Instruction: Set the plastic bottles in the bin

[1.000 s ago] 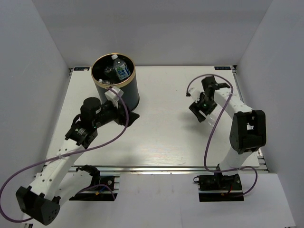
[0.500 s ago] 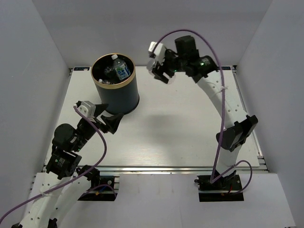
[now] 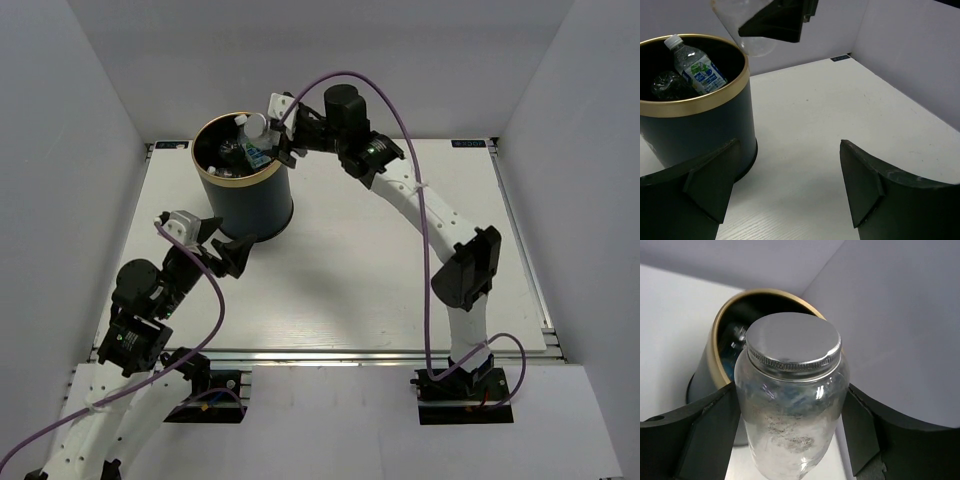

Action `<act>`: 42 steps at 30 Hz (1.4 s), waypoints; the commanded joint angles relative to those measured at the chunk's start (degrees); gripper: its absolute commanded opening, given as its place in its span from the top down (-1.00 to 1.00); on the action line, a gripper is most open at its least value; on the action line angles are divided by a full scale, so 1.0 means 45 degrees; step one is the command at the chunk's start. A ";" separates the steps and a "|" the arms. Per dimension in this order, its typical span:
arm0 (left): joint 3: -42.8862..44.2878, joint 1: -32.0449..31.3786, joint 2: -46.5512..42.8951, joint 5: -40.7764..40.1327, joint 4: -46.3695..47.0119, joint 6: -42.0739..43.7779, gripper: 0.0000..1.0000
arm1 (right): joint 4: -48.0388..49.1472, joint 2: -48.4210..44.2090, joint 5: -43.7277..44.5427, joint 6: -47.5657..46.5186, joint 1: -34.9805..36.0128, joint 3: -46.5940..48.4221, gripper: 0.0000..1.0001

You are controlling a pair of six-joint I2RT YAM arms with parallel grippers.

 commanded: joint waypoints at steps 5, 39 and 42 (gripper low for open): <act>0.0025 0.0179 -0.0209 -0.0529 -0.0438 0.0127 -0.80 | 0.3351 0.2217 -0.0221 -0.0182 0.0461 0.2741 1.00; -0.0463 0.0413 0.0998 0.2963 0.0596 0.0830 -0.99 | 0.0270 -0.8333 0.5404 0.2096 0.0559 -0.8493 -0.80; -0.0463 0.0413 0.1741 0.3648 0.1024 0.0713 -0.99 | 0.0523 -1.0800 0.6029 0.3698 0.0559 -1.2303 -0.80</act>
